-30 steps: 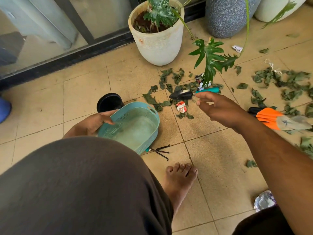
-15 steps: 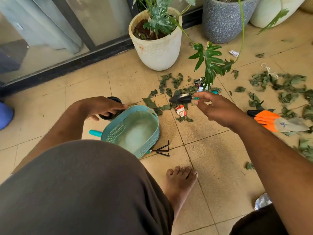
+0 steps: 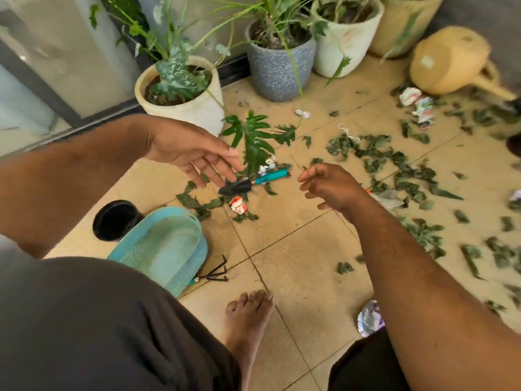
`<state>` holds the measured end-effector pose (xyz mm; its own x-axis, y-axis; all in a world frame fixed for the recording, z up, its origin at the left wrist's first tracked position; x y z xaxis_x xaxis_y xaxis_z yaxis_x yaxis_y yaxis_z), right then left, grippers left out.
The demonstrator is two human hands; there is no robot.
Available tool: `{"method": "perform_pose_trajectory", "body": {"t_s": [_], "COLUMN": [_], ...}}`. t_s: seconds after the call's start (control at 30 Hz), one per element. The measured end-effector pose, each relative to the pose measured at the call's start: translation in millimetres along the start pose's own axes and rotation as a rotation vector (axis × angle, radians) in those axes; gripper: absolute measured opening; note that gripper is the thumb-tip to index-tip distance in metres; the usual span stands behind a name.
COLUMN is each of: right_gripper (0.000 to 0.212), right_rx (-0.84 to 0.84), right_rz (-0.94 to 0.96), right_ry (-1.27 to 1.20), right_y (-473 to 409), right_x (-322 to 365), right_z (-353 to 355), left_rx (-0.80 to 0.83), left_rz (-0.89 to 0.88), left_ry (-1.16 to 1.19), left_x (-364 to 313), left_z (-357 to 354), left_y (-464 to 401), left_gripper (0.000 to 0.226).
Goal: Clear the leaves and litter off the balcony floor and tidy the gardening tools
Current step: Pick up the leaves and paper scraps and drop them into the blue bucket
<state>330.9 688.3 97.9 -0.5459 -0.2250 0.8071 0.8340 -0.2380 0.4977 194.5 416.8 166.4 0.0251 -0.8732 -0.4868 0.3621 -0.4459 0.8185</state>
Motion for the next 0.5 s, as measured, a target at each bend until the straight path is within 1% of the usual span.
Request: {"method": "perform_pose_trajectory", "body": {"t_s": [0.03, 0.1, 0.13, 0.17, 0.2, 0.27, 0.3, 0.33, 0.37, 0.4, 0.43, 0.47, 0.5], "right_gripper": [0.024, 0.022, 0.022, 0.022, 0.021, 0.019, 0.019, 0.019, 0.019, 0.021, 0.024, 0.025, 0.026], "right_rx": [-0.011, -0.051, -0.07, -0.078, -0.081, -0.083, -0.087, -0.094, -0.095, -0.094, -0.092, -0.097, -0.102], "right_rz": [-0.027, -0.086, -0.119, -0.146, -0.173, -0.232, -0.258, -0.283, -0.306, -0.335, -0.367, -0.403, -0.441], "right_ry": [-0.026, -0.074, -0.085, -0.082, -0.077, -0.074, -0.083, -0.088, -0.075, -0.048, -0.012, 0.015, 0.041], "right_y": [3.9, 11.3, 15.3, 19.2, 20.9, 28.8, 32.8, 36.2, 38.9, 42.7, 46.1, 51.7, 57.9], "right_x": [-3.3, -14.8, -23.1, -31.3, -39.5, -58.4, -67.4, -76.1, -83.2, -92.6, -101.6, -112.5, -122.4], "right_z": [8.2, 28.1, 37.8, 46.5, 53.8, 68.1, 74.0, 78.9, 81.8, 85.1, 87.2, 89.0, 88.7], "left_rx": [-0.037, -0.059, -0.112, -0.162, -0.128, -0.053, -0.067, -0.025, -0.002, 0.061, 0.145, 0.133, 0.124], "left_rz": [-0.015, -0.007, -0.103, -0.222, -0.226, -0.221, -0.226, -0.241, -0.267, -0.282, -0.339, -0.333, -0.356], "left_ry": [-0.104, -0.279, -0.352, -0.447, -0.438, -0.432, -0.339, -0.22, -0.246, -0.213, -0.189, -0.169, -0.273], "left_x": [34.9, 113.5, 146.3, 159.9, 155.9, 160.4, 146.6, 100.6, 42.4, -32.5, -101.5, -163.4, -184.0], "left_z": [-69.5, -203.1, -245.4, -257.4, -240.1, -249.8, -257.7, -253.1, -235.0, -218.8, -198.4, -177.2, -173.1], "left_y": [-19.4, -84.1, -114.9, -134.7, -147.4, -153.5, -139.5, -130.2, -123.1, -119.3, -122.8, -128.9, -140.3], "left_gripper": [0.053, 0.057, 0.062, 0.072, 0.082, 0.088, 0.089, 0.09, 0.085, 0.071, 0.049, 0.042, 0.037]}}
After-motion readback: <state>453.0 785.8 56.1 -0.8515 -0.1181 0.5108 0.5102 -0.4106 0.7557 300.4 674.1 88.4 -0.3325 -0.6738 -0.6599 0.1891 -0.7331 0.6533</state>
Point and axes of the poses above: each hand's wrist, its own y-axis away from the middle knuckle, its own z-axis out of the back of the hand, x = y × z, the point moved 3 cm from there along -y, towards the middle knuckle, and after that the axes turned 6 degrees about x, right-handed, at the moved point
